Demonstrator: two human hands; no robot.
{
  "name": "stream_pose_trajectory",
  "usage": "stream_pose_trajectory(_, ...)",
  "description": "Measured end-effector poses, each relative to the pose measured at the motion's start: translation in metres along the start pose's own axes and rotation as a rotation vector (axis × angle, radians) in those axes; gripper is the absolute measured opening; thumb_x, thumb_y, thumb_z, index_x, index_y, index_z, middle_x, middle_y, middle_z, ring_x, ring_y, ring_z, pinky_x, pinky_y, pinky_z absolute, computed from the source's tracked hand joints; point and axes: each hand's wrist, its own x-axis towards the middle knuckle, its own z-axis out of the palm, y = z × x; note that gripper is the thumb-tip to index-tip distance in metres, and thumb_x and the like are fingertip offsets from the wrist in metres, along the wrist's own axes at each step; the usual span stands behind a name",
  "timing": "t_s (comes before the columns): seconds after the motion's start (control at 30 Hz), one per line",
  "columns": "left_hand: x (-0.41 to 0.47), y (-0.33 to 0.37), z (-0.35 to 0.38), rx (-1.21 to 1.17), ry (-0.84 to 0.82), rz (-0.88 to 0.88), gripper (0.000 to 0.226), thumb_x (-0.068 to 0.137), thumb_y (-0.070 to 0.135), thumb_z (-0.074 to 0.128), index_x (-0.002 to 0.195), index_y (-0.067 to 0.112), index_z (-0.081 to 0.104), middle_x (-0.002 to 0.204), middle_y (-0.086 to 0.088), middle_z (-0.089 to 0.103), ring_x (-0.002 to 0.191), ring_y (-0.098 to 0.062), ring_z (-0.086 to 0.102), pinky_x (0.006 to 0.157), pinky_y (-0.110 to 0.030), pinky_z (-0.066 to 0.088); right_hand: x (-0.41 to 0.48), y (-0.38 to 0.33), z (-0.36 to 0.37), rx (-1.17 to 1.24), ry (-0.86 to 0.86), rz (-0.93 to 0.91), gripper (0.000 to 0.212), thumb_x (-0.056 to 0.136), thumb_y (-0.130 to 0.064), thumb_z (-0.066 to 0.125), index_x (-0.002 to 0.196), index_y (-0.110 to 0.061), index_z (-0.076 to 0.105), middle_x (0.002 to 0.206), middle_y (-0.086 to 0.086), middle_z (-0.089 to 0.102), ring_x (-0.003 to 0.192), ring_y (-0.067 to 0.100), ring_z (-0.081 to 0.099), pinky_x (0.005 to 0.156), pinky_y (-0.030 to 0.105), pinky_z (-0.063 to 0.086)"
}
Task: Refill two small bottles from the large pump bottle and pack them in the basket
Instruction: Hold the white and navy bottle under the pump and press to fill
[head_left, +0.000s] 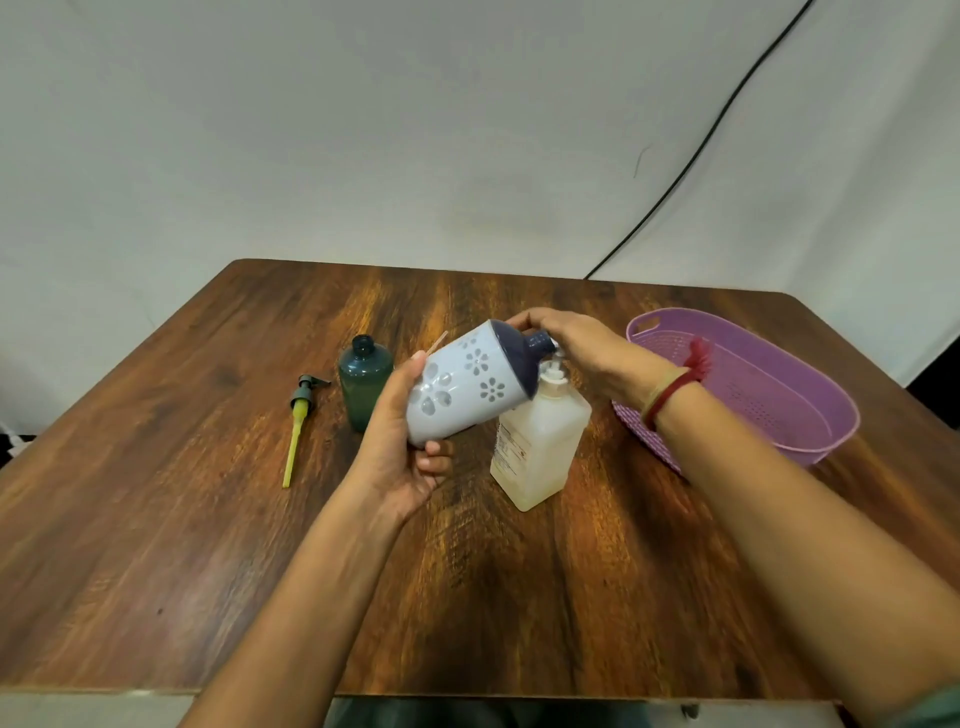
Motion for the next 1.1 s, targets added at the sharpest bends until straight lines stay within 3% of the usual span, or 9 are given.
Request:
stream_pose_trajectory(0.13, 0.003, -0.007, -0.005, -0.009, 0.034, -0.015, 0.036, 0.081, 0.052, 0.059, 0.087, 0.017, 0.061, 0.07, -0.003, 0.061, 0.031, -0.003, 0.036, 0.029, -0.008, 0.026, 0.005, 0.013, 0.009, 0.066, 0.075, 0.012, 0.034, 0.1, -0.014, 0.031, 0.111, -0.003, 0.061, 0.094, 0.0, 0.058, 0.08, 0.009, 0.054, 0.052, 0.008, 0.046)
stream_pose_trajectory(0.27, 0.001, -0.006, -0.008, -0.008, 0.035, -0.009, 0.037, 0.082, 0.052, 0.058, 0.089, 0.017, 0.061, 0.071, -0.004, 0.061, 0.033, -0.003, 0.037, 0.03, -0.009, 0.027, 0.006, 0.005, 0.009, -0.064, 0.038, 0.032, 0.031, 0.1, -0.017, 0.03, 0.102, -0.013, 0.06, 0.098, 0.0, 0.056, 0.08, 0.008, 0.051, 0.059, 0.016, 0.04)
stream_pose_trajectory(0.37, 0.001, 0.0, -0.005, -0.005, 0.02, 0.004, 0.036, 0.082, 0.052, 0.059, 0.091, 0.017, 0.061, 0.072, -0.004, 0.061, 0.033, -0.003, 0.037, 0.03, -0.008, 0.027, 0.009, -0.004, 0.001, -0.178, 0.016, -0.008, 0.028, 0.098, -0.008, 0.031, 0.1, -0.013, 0.058, 0.101, 0.001, 0.055, 0.084, 0.008, 0.051, 0.063, 0.016, 0.04)
stream_pose_trajectory(0.43, 0.002, 0.001, -0.003, -0.001, 0.013, 0.006, 0.035, 0.083, 0.052, 0.057, 0.09, 0.017, 0.06, 0.073, -0.004, 0.061, 0.032, -0.003, 0.036, 0.03, -0.008, 0.026, 0.009, 0.0, 0.002, -0.12, 0.07, -0.057, 0.031, 0.095, -0.001, 0.03, 0.097, -0.011, 0.059, 0.102, 0.003, 0.056, 0.089, 0.012, 0.052, 0.066, 0.017, 0.044)
stream_pose_trajectory(0.53, 0.004, -0.004, -0.003, 0.0, 0.024, 0.003, 0.035, 0.084, 0.052, 0.056, 0.09, 0.018, 0.06, 0.072, -0.003, 0.06, 0.031, -0.003, 0.035, 0.03, -0.008, 0.024, 0.008, 0.014, 0.01, 0.044, 0.143, -0.117, 0.032, 0.092, 0.006, 0.027, 0.091, -0.005, 0.058, 0.089, 0.0, 0.057, 0.08, 0.008, 0.052, 0.06, 0.007, 0.046)
stream_pose_trajectory(0.67, 0.003, -0.007, -0.005, -0.024, 0.025, -0.03, 0.037, 0.084, 0.053, 0.057, 0.087, 0.017, 0.062, 0.07, -0.003, 0.06, 0.031, -0.003, 0.036, 0.029, -0.008, 0.027, 0.009, 0.014, 0.011, 0.085, 0.106, -0.099, 0.031, 0.091, 0.005, 0.028, 0.093, -0.004, 0.058, 0.088, 0.002, 0.057, 0.08, 0.01, 0.052, 0.056, 0.006, 0.045)
stream_pose_trajectory(0.83, 0.001, 0.0, 0.0, -0.019, -0.007, -0.016, 0.035, 0.084, 0.052, 0.056, 0.085, 0.017, 0.061, 0.069, -0.003, 0.059, 0.03, -0.003, 0.036, 0.029, -0.008, 0.026, 0.012, 0.009, 0.004, 0.089, 0.09, -0.081, 0.035, 0.092, 0.003, 0.029, 0.104, -0.013, 0.058, 0.113, 0.011, 0.056, 0.102, 0.017, 0.053, 0.082, 0.025, 0.047)
stream_pose_trajectory(1.03, 0.008, -0.005, -0.007, -0.032, 0.025, -0.026, 0.039, 0.072, 0.052, 0.063, 0.09, 0.018, 0.062, 0.075, -0.005, 0.061, 0.032, -0.003, 0.038, 0.03, -0.009, 0.028, 0.014, 0.019, 0.009, 0.086, 0.097, -0.103, 0.039, 0.089, 0.01, 0.027, 0.114, -0.003, 0.055, 0.115, 0.013, 0.052, 0.101, 0.013, 0.049, 0.069, 0.008, 0.046)
stream_pose_trajectory(1.1, 0.008, -0.005, -0.008, -0.043, 0.02, -0.032, 0.039, 0.071, 0.052, 0.064, 0.091, 0.018, 0.062, 0.075, -0.005, 0.061, 0.032, -0.004, 0.038, 0.03, -0.009, 0.028, 0.016, 0.016, 0.008, 0.045, 0.102, -0.099, 0.037, 0.089, 0.009, 0.028, 0.108, -0.006, 0.057, 0.122, 0.016, 0.052, 0.107, 0.017, 0.049, 0.076, 0.014, 0.045)
